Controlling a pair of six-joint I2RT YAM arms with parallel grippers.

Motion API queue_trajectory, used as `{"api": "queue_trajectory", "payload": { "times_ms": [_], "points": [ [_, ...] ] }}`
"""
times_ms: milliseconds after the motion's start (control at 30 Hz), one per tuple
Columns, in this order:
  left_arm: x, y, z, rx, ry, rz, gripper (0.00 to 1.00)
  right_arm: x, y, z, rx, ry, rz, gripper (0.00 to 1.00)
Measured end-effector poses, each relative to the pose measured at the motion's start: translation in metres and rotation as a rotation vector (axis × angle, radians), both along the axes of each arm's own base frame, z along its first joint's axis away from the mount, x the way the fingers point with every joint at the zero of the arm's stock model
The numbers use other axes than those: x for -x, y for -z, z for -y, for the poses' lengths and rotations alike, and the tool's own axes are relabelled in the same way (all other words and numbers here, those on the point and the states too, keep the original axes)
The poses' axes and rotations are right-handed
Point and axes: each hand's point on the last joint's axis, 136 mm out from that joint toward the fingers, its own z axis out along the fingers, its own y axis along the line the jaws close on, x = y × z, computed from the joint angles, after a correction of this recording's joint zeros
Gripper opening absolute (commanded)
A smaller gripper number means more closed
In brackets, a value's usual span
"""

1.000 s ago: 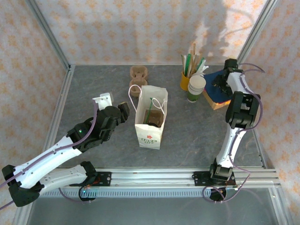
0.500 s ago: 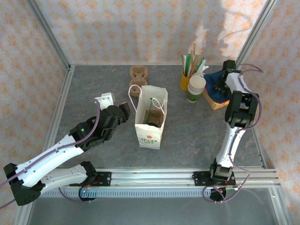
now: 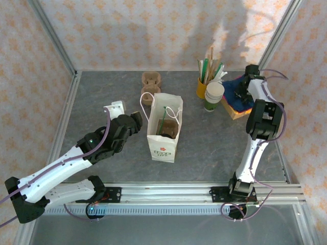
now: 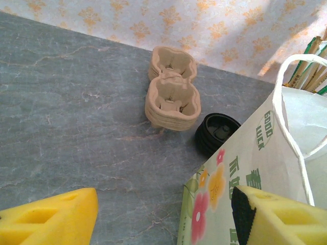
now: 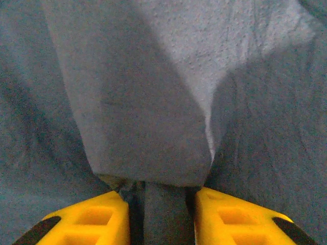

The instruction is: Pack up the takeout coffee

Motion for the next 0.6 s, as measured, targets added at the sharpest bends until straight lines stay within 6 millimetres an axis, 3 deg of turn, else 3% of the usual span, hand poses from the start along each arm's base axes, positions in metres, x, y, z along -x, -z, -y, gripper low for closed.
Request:
{"api": "queue_trajectory", "payload": {
  "times_ms": [300, 500, 600],
  "points": [
    [0.0, -0.001, 0.001, 0.004, 0.002, 0.002, 0.71, -0.001, -0.029, 0.0, -0.012, -0.003, 0.063, 0.31],
    [0.0, 0.0, 0.002, 0.006, 0.006, 0.0, 0.71, -0.002, -0.035, -0.001, -0.027, -0.005, 0.079, 0.17],
    [0.0, 0.0, 0.002, 0.007, 0.008, -0.001, 0.71, -0.002, -0.036, -0.001, -0.031, -0.003, 0.081, 0.14]
  ]
}}
